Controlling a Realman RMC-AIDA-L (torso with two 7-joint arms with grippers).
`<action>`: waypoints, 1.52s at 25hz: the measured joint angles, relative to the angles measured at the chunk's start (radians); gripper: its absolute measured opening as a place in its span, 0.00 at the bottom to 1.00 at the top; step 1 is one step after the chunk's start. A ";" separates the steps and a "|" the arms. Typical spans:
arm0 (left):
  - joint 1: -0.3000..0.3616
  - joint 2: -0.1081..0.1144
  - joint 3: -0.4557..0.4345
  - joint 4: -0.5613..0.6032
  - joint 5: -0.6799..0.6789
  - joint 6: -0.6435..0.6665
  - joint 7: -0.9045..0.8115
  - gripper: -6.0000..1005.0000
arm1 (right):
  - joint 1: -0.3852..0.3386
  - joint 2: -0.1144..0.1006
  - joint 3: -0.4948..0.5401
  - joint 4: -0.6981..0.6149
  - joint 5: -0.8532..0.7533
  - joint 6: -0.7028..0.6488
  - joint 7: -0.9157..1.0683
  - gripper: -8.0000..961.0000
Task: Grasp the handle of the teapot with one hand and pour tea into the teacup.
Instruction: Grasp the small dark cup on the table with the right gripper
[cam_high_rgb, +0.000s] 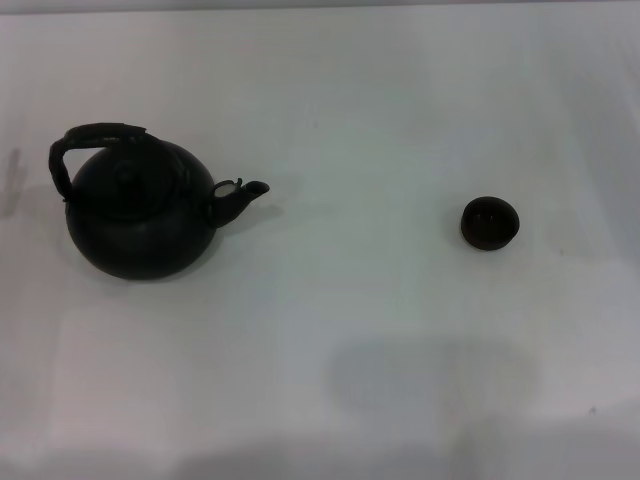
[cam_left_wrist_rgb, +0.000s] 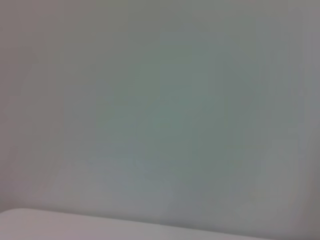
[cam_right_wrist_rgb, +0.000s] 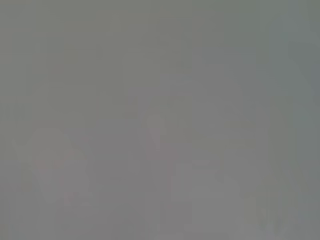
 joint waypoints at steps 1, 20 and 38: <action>-0.003 -0.001 0.000 0.000 0.002 -0.005 0.001 0.73 | -0.001 0.000 0.000 0.003 0.000 -0.001 0.000 0.88; -0.009 -0.005 -0.001 0.000 0.002 -0.028 0.002 0.73 | 0.001 -0.001 0.000 0.009 0.000 -0.033 -0.008 0.88; 0.001 -0.002 0.003 0.000 0.012 -0.011 -0.008 0.73 | 0.001 -0.003 -0.011 -0.005 -0.006 -0.008 0.000 0.88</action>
